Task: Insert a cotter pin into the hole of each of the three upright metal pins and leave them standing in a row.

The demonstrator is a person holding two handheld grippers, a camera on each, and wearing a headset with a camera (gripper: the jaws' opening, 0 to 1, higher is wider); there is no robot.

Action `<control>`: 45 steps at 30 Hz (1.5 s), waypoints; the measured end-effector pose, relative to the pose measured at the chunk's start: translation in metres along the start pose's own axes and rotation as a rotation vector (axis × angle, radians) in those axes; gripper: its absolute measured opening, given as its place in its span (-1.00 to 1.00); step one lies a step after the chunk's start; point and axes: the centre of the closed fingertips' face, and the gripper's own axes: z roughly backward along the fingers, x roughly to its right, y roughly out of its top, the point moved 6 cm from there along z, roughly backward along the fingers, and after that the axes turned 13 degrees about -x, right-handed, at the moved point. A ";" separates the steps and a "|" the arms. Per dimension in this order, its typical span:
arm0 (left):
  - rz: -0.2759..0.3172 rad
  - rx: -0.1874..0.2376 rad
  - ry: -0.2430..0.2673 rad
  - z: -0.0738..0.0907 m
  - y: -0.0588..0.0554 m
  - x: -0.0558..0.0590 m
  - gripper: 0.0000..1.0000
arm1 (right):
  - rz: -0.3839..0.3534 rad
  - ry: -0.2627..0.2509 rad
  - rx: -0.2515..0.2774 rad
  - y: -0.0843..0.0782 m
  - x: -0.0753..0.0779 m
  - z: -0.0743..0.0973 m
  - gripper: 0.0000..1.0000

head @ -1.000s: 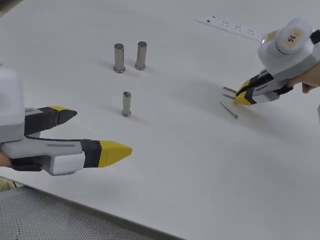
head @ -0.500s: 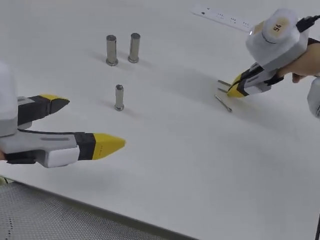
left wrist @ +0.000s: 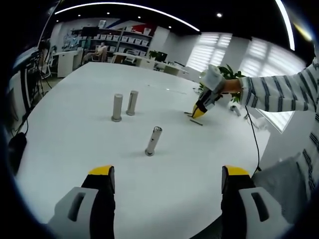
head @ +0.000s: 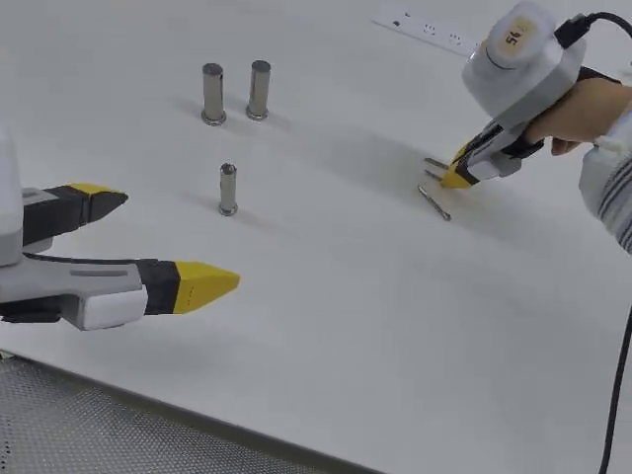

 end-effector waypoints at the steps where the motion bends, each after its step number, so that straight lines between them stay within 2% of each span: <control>1: 0.002 0.000 -0.001 0.000 0.000 0.001 0.77 | -0.031 0.011 -0.005 -0.001 0.000 0.000 -0.94; 3: 0.003 -0.001 -0.005 0.000 0.000 0.001 0.76 | -0.127 0.031 -0.002 -0.002 0.000 0.000 -0.95; 4: 0.004 -0.002 -0.005 0.000 0.000 0.000 0.75 | -0.138 0.034 0.002 -0.002 0.000 0.000 -0.95; 8: 0.007 0.010 -0.004 0.002 0.002 0.000 0.71 | -0.111 0.004 0.003 -0.002 -0.003 0.000 -0.96; 9: 0.015 0.007 -0.009 0.002 0.002 0.000 0.72 | -0.103 -0.010 -0.006 -0.001 -0.005 0.001 -0.97; 10: 0.016 0.007 -0.014 0.003 0.002 0.000 0.72 | -0.058 -0.046 -0.030 0.000 -0.006 0.002 -0.97; 13: 0.008 0.008 -0.015 0.003 0.004 0.000 0.71 | -0.020 -0.087 -0.066 0.003 -0.009 0.002 -0.97; 17: -0.006 0.007 -0.011 0.005 0.007 0.000 0.70 | -0.007 -0.100 -0.070 0.004 -0.011 0.002 -0.98; 20: -0.018 0.012 -0.011 0.007 0.011 0.001 0.70 | 0.006 -0.149 -0.091 0.001 -0.009 0.007 -0.98; 24: -0.029 0.024 -0.010 0.008 0.014 0.000 0.70 | -0.011 -0.157 -0.067 0.001 -0.006 0.015 -0.98; 28: -0.042 0.034 -0.018 0.009 0.017 0.002 0.67 | -0.009 -0.190 -0.024 -0.002 -0.011 0.033 -0.98; 31: -0.047 0.040 -0.038 0.011 0.020 0.008 0.66 | 0.004 -0.220 -0.004 -0.004 -0.012 0.042 -0.98; 38: -0.072 0.025 -0.044 0.012 0.022 0.014 0.61 | 0.024 -0.271 0.050 -0.011 -0.029 0.062 -0.98; 45: -0.077 0.030 -0.052 0.015 0.028 0.012 0.50 | 0.032 -0.278 0.130 -0.011 -0.052 0.073 -0.98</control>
